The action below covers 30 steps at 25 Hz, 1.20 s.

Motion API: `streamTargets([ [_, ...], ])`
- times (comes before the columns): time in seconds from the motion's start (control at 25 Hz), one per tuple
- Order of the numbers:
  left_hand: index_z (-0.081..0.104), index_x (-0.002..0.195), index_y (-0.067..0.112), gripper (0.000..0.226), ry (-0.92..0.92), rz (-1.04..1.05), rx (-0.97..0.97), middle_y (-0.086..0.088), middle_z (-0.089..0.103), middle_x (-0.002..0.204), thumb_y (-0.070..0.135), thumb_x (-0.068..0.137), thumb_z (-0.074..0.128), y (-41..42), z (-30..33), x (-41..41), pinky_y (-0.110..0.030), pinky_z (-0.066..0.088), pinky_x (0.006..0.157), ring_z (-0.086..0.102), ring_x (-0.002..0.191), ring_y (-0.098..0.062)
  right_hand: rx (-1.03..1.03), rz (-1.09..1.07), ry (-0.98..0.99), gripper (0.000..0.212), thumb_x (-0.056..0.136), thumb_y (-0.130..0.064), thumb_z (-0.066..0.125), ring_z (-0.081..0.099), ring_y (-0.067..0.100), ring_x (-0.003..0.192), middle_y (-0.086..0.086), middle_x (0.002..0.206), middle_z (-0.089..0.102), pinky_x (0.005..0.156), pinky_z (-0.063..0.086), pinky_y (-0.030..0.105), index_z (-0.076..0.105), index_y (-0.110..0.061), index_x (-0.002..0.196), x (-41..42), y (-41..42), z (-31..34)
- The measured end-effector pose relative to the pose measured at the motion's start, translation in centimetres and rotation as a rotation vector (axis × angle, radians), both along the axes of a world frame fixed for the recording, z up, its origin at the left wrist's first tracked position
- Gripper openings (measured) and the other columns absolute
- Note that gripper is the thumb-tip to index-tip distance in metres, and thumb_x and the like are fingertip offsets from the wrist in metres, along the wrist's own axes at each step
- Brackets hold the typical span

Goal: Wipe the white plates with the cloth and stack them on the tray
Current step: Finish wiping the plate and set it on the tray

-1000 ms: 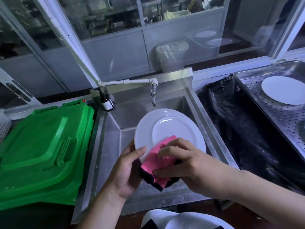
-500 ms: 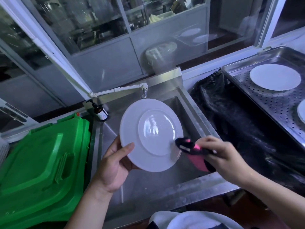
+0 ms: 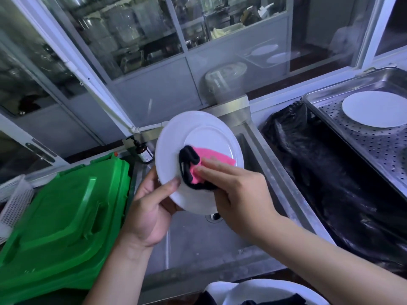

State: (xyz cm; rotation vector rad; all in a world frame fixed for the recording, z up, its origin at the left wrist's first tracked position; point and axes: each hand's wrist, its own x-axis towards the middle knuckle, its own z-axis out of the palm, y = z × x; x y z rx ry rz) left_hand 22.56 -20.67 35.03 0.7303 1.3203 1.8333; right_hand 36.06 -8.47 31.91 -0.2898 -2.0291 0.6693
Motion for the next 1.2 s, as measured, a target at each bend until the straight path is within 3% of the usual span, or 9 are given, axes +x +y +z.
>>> streamTargets([
  [0.16,0.073,0.12,0.026,0.045,-0.056,0.065,-0.042,-0.01,0.071,0.125,0.0,0.085,0.061,-1.2,-0.6,-0.6,-0.039,0.062,0.076,0.071,0.107,-0.025,0.048,0.428,-0.361,0.05,0.078,-0.001,0.049,0.067,0.004,0.112,-0.014,0.117,0.073,0.087,0.057,0.03,0.077,-0.026,0.111,3.2,2.8,0.2],
  [0.28,0.078,0.112,0.029,0.044,-0.12,0.046,-0.083,-0.006,0.074,0.119,0.001,0.085,0.058,-2.1,-1.4,-0.4,-0.038,0.062,0.075,0.072,0.103,-0.021,-0.176,0.678,-0.63,0.032,0.083,-0.011,0.059,0.068,-0.003,0.087,-0.018,0.096,0.073,0.078,0.05,0.017,0.077,-0.024,0.106,6.1,6.7,1.1],
  [0.36,0.079,0.11,0.029,0.044,-0.148,0.042,-0.115,-0.007,0.075,0.115,0.001,0.083,0.058,-2.5,-2.0,0.1,-0.038,0.062,0.076,0.072,0.101,-0.022,-0.215,0.574,-0.519,0.03,0.082,-0.014,0.058,0.068,0.001,0.082,-0.015,0.091,0.073,0.073,0.05,0.016,0.077,-0.021,0.103,7.1,8.5,1.7],
  [0.52,0.077,0.115,0.021,0.041,-0.171,-0.001,-0.129,-0.015,0.073,0.12,0.008,0.077,0.07,-2.5,-2.5,1.5,-0.039,0.062,0.08,0.071,0.105,-0.028,0.135,0.305,-0.111,0.045,0.083,0.012,0.054,0.065,0.014,0.118,-0.001,0.126,0.068,0.099,0.052,0.03,0.073,-0.01,0.118,4.9,8.2,2.9],
  [0.64,0.076,0.117,0.017,0.061,-0.135,-0.063,-0.076,-0.015,0.074,0.117,0.017,0.059,0.094,-2.8,-1.6,1.8,-0.036,0.061,0.079,0.073,0.104,-0.028,0.406,0.469,-0.16,0.041,0.088,0.013,0.056,0.057,0.024,0.13,0.005,0.13,0.067,0.11,0.043,0.044,0.073,-0.008,0.119,2.4,7.5,2.9],
  [0.76,0.078,0.113,0.019,0.042,-0.1,-0.034,-0.014,-0.012,0.076,0.113,0.001,0.076,0.072,-3.5,-0.1,1.8,-0.035,0.062,0.076,0.074,0.1,-0.025,0.499,0.463,-0.214,0.041,0.089,0.009,0.054,0.051,0.027,0.136,0.007,0.134,0.065,0.113,0.039,0.051,0.072,-0.008,0.121,1.4,9.2,2.2],
  [0.88,0.077,0.115,0.024,0.05,-0.04,0.04,0.024,-0.008,0.075,0.116,-0.001,0.082,0.049,-4.2,0.6,1.3,-0.035,0.061,0.077,0.072,0.104,-0.023,0.298,0.397,-0.15,0.043,0.09,0.001,0.041,0.051,0.025,0.136,0.008,0.136,0.061,0.112,0.042,0.046,0.069,-0.004,0.122,1.4,9.8,0.3],
  [1.04,0.075,0.117,0.025,0.05,0.003,0.122,0.054,-0.006,0.073,0.12,0.0,0.08,0.053,-4.1,0.8,1.4,-0.035,0.061,0.079,0.069,0.109,-0.022,-0.167,0.208,-0.008,0.052,0.078,0.014,0.046,0.056,0.015,0.131,0.005,0.14,0.059,0.108,0.047,0.039,0.072,-0.005,0.12,0.8,5.3,-4.2],
  [1.2,0.065,0.125,0.023,0.05,0.021,0.168,0.043,-0.004,0.073,0.119,0.002,0.08,0.056,-2.6,-0.7,1.6,-0.035,0.061,0.075,0.069,0.108,-0.02,-0.522,0.035,-0.001,0.059,0.077,0.011,0.053,0.06,0.002,0.121,-0.018,0.135,0.062,0.103,0.05,0.031,0.073,-0.024,0.121,0.5,-0.7,-5.9],
])
